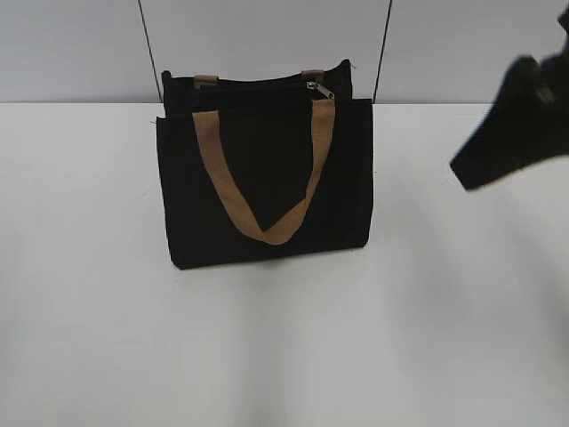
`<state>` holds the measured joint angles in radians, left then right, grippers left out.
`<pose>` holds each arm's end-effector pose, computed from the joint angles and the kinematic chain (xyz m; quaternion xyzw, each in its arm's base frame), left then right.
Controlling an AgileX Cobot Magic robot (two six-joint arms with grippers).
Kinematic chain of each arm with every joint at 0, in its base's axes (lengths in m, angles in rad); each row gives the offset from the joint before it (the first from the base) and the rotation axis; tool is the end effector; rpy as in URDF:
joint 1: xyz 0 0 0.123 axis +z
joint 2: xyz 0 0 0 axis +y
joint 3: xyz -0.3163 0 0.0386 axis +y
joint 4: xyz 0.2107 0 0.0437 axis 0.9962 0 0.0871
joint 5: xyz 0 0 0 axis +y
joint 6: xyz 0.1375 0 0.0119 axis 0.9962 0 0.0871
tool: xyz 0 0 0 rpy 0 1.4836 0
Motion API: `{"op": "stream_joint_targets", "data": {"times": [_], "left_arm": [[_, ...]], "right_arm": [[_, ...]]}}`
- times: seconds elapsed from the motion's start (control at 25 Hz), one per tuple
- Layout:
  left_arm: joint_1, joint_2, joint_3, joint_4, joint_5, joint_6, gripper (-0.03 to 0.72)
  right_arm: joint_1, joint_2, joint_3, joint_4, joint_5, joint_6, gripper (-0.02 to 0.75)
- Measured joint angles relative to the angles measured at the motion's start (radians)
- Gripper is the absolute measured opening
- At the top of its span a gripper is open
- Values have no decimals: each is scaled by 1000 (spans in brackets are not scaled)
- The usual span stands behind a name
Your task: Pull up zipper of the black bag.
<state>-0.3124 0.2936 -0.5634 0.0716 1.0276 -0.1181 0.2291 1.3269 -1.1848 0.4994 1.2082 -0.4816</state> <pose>0.0100 0.0057 0.2642 0.0906 0.8953 -0.0580 0.4324 0.1986 0.1098 0.3369 -0.2851 0.9155 0.2211 0.1777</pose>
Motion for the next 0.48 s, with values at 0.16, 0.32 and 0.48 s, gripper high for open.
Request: {"op": "stream_joint_targets", "data": {"times": [0.16, 0.32, 0.48], "left_arm": [[0, -49, 6, -1, 11, 0, 489], [0, -67, 21, -3, 26, 3, 489], [0, -67, 22, -3, 26, 3, 488]], "right_arm": [[0, -175, 225, -1, -81, -6, 550], [0, -381, 406, -8, -165, -7, 544], [0, -622, 563, -41, -261, -7, 544]]}}
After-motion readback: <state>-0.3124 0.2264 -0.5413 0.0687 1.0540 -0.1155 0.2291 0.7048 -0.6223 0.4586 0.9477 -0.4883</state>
